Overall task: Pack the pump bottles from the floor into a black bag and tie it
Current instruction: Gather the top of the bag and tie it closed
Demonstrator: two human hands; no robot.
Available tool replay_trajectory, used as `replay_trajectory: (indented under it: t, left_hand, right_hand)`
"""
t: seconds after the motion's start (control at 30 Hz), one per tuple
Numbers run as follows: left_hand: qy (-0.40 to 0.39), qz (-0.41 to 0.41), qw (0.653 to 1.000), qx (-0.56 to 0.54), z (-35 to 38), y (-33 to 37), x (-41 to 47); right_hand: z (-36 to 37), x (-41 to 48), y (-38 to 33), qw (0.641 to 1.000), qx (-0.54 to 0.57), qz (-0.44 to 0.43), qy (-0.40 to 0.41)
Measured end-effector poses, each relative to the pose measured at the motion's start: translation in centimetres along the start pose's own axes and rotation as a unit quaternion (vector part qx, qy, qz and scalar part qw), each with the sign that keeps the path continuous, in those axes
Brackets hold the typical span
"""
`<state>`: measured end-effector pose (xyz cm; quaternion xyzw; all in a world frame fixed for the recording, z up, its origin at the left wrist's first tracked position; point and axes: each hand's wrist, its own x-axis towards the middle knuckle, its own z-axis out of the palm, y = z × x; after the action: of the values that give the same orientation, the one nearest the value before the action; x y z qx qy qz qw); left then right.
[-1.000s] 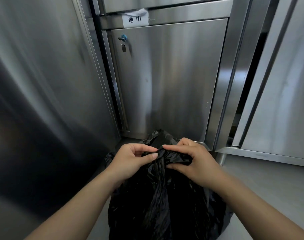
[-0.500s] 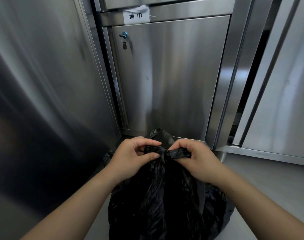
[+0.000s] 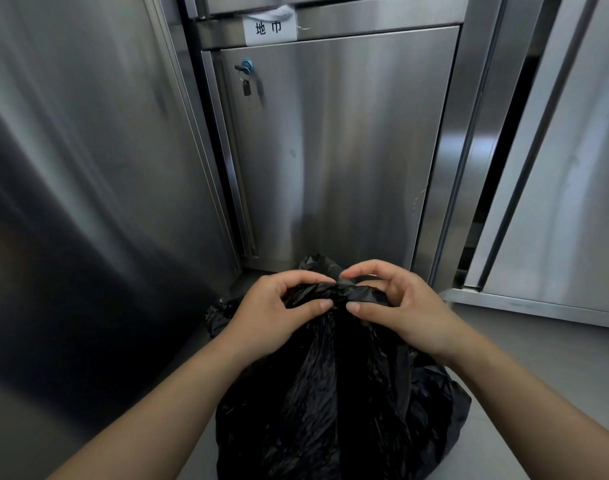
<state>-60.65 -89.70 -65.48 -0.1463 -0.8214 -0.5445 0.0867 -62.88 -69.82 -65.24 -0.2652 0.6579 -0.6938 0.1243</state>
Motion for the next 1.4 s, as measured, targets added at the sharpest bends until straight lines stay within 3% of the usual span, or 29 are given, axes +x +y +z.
replay_trajectory:
  t: [0.2, 0.47, 0.67, 0.77, 1.0, 1.23, 1.4]
  left_hand:
    - [-0.037, -0.024, 0.999, 0.002, -0.2, 0.1, 0.1]
    - [-0.045, -0.005, 0.998, -0.043, 0.4, 0.2, 0.0]
    - [-0.075, -0.032, 0.996, -0.034, 0.8, 0.3, -0.1]
    - [-0.065, -0.016, 0.998, -0.014, 0.8, 0.2, -0.1]
    - [0.02, -0.013, 0.999, -0.038, 1.1, 0.2, 0.0]
    - [0.015, -0.042, 0.985, -0.166, 1.1, 0.5, 0.0]
    - [-0.028, -0.065, 0.984, -0.164, 0.8, 0.3, -0.1]
  right_hand:
    - [0.3, 0.1, 0.3, 0.999, 0.017, -0.004, 0.033]
    - [0.2, -0.1, 0.5, 0.989, 0.132, 0.058, -0.014]
    - [0.3, 0.2, 0.5, 0.997, -0.064, -0.013, 0.051]
    - [0.4, 0.4, 1.0, 0.988, -0.11, -0.062, 0.094]
    - [0.2, 0.3, 1.8, 0.933, -0.21, -0.229, 0.182]
    - [0.5, 0.0, 1.3, 0.949, -0.209, -0.195, 0.136]
    - [1.0, 0.1, 1.3, 0.953, -0.181, -0.185, 0.16]
